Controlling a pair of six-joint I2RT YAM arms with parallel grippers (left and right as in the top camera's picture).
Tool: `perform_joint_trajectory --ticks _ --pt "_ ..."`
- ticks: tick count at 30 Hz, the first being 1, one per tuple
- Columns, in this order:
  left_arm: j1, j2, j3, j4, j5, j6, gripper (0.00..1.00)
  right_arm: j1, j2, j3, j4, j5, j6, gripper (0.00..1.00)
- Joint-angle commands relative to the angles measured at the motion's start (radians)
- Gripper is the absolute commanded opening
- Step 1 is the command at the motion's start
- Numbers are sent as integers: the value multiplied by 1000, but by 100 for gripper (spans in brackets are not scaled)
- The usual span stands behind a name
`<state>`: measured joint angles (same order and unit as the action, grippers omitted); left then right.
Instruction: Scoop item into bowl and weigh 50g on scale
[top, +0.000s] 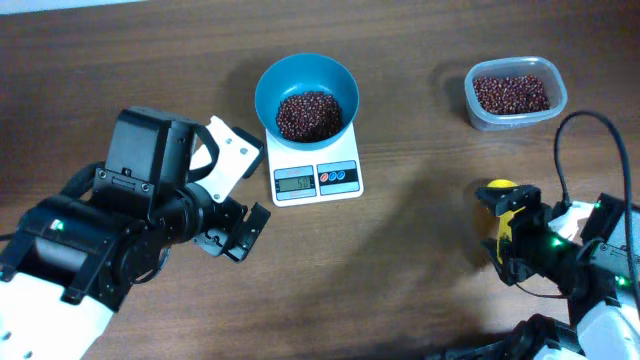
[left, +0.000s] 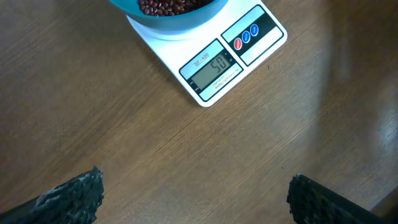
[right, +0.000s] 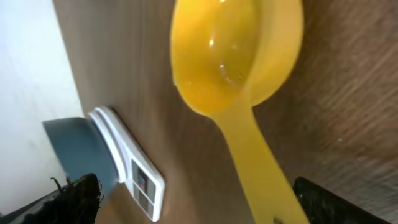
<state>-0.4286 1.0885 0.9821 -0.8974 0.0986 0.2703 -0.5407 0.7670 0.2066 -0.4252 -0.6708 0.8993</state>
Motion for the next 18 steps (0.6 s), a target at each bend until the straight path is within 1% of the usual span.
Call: perform_joint_trajectory --ticks 1,2,4,5,6,7,9,10,11,12,13,14,15,16,18 --pt "3 -6 -1 1 10 15 98 -3 15 8 2 140 -37 99" --pt "3 -6 -1 1 10 15 98 -3 15 20 -22 172 -72 99" --pt "3 -6 -1 1 10 15 98 -3 15 74 -200 272 -129 99" --pt "3 -6 -1 1 10 15 98 -3 15 163 -362 394 -180 99" --pt "3 -6 -1 1 10 15 98 -3 15 242 -424 472 -216 99" --pt "3 -6 -1 1 10 15 98 -3 15 316 -441 513 -259 99" --pt "3 -6 -1 1 10 15 99 -3 15 461 -436 530 -389 99" --pt "3 -6 -1 1 10 15 98 -3 15 513 -430 502 -417 99" --pt "3 -6 -1 1 10 15 99 -3 15 553 -412 442 -425 99" --pt "3 -6 -1 1 10 15 99 -3 14 581 -360 333 -424 99" --pt "3 -6 -1 1 10 15 98 -3 14 585 -279 210 -418 98" --pt "3 -6 -1 1 10 15 98 -3 14 585 -178 80 -361 99" --pt "3 -6 -1 1 10 15 98 -3 15 585 -99 1 -268 99" --pt "3 -6 -1 1 10 15 98 -3 14 585 -75 -14 -203 99" --pt "3 -6 -1 1 10 15 98 -3 15 584 -76 -13 -203 99"
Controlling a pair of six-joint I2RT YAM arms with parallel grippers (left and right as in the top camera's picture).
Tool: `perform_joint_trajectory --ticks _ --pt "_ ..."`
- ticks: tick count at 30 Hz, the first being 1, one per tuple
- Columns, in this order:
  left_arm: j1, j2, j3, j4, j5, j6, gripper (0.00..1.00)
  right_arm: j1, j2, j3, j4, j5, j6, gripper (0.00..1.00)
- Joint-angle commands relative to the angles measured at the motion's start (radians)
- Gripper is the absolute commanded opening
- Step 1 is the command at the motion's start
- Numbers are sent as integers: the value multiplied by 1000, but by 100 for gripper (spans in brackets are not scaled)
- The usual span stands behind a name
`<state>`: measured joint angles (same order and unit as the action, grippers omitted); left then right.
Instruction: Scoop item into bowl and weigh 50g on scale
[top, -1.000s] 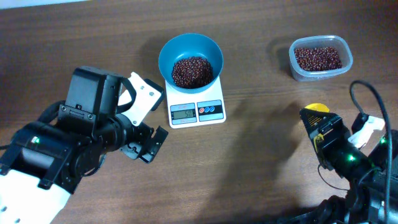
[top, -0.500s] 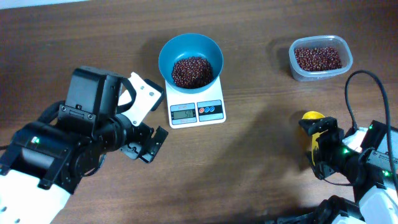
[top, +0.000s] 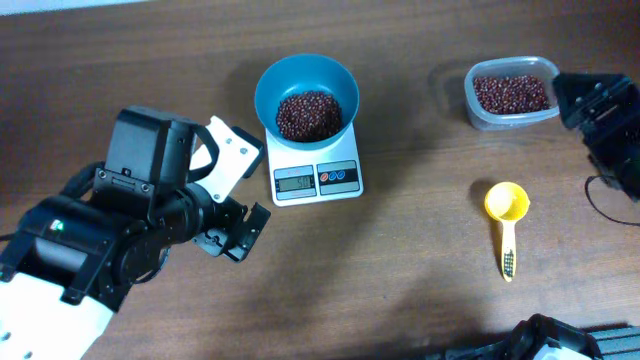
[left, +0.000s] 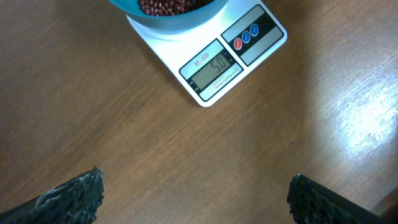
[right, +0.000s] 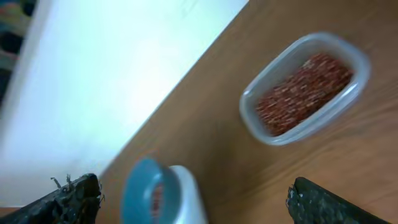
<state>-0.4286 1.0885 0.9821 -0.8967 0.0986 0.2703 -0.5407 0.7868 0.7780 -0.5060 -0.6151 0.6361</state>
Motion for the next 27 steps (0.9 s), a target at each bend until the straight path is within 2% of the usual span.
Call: perform_joint_trajectory --ticks 1,4,7,9,10,11,15,17,20,22,23,24,25,27 --pt "3 -6 -1 0 10 15 98 -3 -1 13 5 -69 60 99" --pt "3 -6 -1 0 10 15 98 -3 29 13 -15 -101 61 99" --pt "3 -6 -1 0 10 15 98 -3 35 13 -218 -138 49 99" --pt "3 -6 -1 0 10 15 98 31 17 13 -246 -140 -139 99" --pt "3 -6 -1 0 10 15 98 113 -26 13 -247 -121 -334 99" --pt "3 -6 -1 0 10 15 98 181 -65 12 -251 -55 -411 99" --pt "3 -6 -1 0 10 15 98 412 -336 -10 -314 309 -419 99" --pt "3 -6 -1 0 10 15 98 424 -492 -81 -305 332 -419 99" --pt "3 -6 -1 0 10 15 98 424 -758 -281 -138 332 -420 99" --pt "3 -6 -1 0 10 15 98 424 -780 -391 -16 315 -427 99" --pt "3 -6 -1 0 10 15 98 426 -783 -448 69 283 -506 99" --pt "3 -6 -1 0 10 15 98 443 -783 -525 190 245 -644 99" --pt "3 -6 -1 0 10 15 98 450 -783 -612 337 229 -678 99" --pt "3 -6 -1 0 10 15 98 451 -783 -695 476 222 -678 99"
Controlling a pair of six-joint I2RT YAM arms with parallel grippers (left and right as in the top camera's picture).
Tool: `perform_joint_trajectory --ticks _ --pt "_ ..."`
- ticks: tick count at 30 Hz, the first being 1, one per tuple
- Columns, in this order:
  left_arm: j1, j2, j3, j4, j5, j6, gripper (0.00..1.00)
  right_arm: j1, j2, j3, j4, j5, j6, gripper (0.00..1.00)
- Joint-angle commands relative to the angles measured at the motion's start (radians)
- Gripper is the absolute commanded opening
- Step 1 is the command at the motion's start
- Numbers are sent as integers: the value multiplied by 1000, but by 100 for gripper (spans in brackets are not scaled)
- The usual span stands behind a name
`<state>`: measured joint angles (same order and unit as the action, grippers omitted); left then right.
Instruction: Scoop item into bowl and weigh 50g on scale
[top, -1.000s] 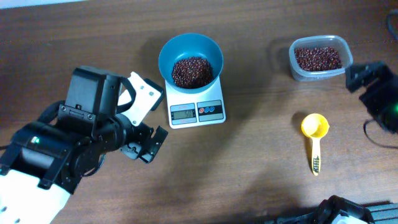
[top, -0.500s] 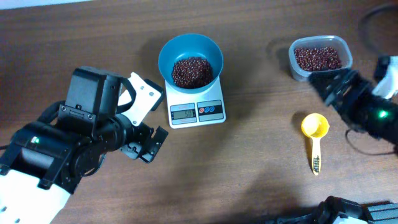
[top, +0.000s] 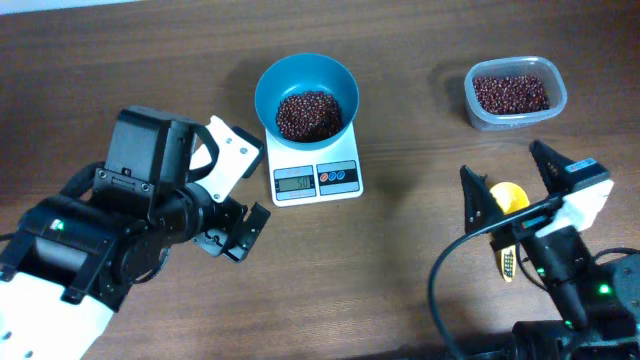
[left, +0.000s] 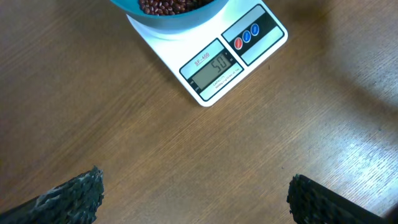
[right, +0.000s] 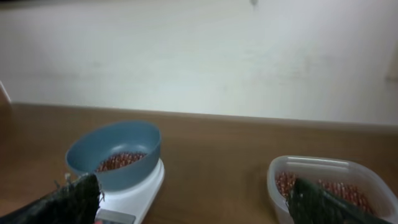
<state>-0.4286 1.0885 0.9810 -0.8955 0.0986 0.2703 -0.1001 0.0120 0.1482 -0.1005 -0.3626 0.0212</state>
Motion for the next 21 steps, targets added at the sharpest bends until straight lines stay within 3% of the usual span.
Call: perform_joint_trajectory --ticks 1,5,7,12,21 --pt "3 -6 0 -1 10 15 98 18 -8 -101 97 -26 -64 99" --pt "3 -6 0 -1 10 15 99 111 -8 -143 123 63 -148 99" --pt "3 -6 0 -1 10 15 98 142 -8 -143 40 109 -148 99" --pt "3 -6 0 -1 10 15 98 148 -8 -143 29 237 -148 99" --pt "3 -6 0 -1 10 15 99 146 -8 -143 33 237 -148 99"
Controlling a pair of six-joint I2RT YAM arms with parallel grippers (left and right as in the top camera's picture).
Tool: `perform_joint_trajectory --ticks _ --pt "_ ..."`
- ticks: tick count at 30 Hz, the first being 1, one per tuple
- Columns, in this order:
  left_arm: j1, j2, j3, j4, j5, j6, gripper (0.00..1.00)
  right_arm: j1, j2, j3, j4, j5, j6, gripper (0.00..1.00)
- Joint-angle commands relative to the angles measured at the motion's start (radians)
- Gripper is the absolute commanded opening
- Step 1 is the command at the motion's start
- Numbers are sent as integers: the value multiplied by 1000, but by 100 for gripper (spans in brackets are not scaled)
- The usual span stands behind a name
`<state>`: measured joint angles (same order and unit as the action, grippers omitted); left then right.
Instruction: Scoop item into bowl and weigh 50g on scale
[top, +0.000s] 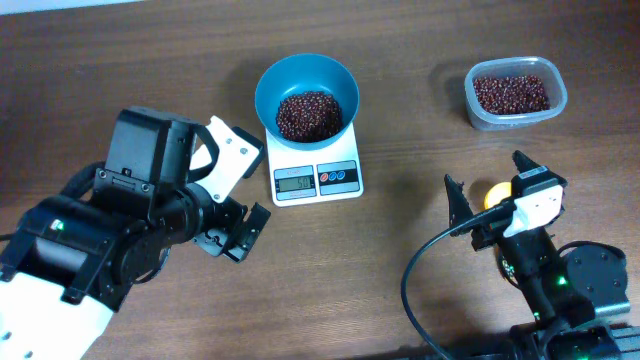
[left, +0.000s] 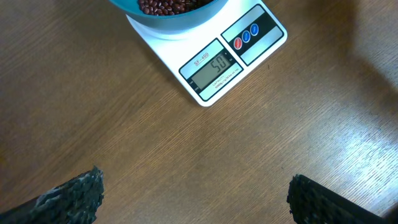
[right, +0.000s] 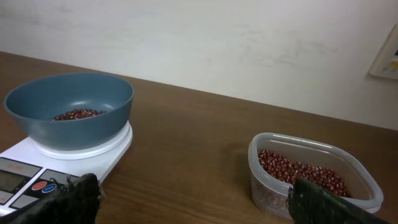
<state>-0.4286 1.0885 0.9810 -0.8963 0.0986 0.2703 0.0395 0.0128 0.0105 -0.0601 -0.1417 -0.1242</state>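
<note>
A blue bowl (top: 262, 88) holding red beans sits on the white scale (top: 315, 180), whose display (left: 214, 65) reads 50. The yellow scoop (top: 495, 191) lies on the table at the right, mostly hidden under my right gripper (top: 488, 180), which is open and faces the bowl (right: 68, 127) and the bean container (right: 280, 190). My left gripper (top: 235, 235) is open over bare wood near the scale's front left, nothing between its fingers (left: 74, 193).
A clear plastic container (top: 478, 118) of red beans stands at the back right. A black cable (top: 420, 270) loops off the right arm near the front edge. The left arm's bulk fills the front left of the table.
My right gripper has shifted slightly left and toward the front, still open over the yellow scoop, and looks across the table from lower down. The left arm and the scale reading are unchanged.
First my right gripper sat low over the yellow scoop at the right. Then the scoop lay free on the table with the gripper off by the bean container. After that it was back above the scoop, open, as now. The scale showed 50 throughout.
</note>
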Motion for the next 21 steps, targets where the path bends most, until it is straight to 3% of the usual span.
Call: perform_joint_trajectory --ticks 1,5,7,21 --pt "3 -6 0 0 10 15 98 6 -9 -5 -8 16 -2 99" --pt "3 -6 0 0 10 15 98 6 -9 -5 -10 42 7 99" --pt "3 -6 0 0 10 15 99 -8 -9 -5 -7 94 80 99" --pt "3 -6 0 0 10 15 98 -7 -9 -5 -15 101 80 99"
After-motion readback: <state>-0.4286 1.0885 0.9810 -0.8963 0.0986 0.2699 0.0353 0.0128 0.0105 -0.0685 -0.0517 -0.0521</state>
